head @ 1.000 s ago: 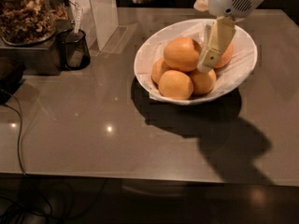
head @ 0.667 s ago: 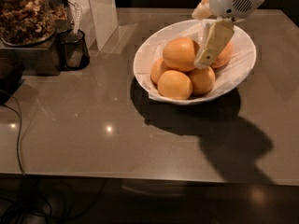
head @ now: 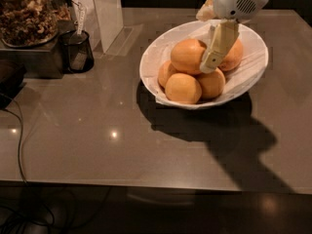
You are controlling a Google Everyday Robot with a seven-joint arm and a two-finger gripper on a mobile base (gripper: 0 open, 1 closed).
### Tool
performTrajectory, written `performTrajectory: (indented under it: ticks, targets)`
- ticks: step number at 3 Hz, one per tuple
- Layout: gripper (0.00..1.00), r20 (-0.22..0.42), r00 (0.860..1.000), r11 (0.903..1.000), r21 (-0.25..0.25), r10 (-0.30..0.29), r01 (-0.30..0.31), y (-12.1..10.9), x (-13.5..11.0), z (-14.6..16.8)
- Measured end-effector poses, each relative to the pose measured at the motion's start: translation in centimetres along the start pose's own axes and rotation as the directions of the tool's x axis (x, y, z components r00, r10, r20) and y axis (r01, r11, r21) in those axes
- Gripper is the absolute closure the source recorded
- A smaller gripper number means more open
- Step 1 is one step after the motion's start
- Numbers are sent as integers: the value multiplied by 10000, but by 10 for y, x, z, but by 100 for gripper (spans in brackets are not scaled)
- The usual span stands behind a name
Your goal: Pick orange from white bowl
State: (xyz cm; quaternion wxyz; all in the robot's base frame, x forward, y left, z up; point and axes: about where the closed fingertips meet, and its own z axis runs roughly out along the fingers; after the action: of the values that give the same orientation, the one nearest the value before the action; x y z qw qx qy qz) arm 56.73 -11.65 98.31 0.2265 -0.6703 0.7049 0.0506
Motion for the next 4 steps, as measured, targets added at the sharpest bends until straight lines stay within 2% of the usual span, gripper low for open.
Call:
performTrajectory:
  ticks: [2, 3, 4]
  targets:
    - [18, 343, 9991, 9979, -602, 257, -236, -10, 3, 21]
    - [27, 528, 9965, 9951, -783, 642, -600, -9, 11, 28]
    - [28, 625, 9933, 9917, -914, 969, -909, -6, 20, 33]
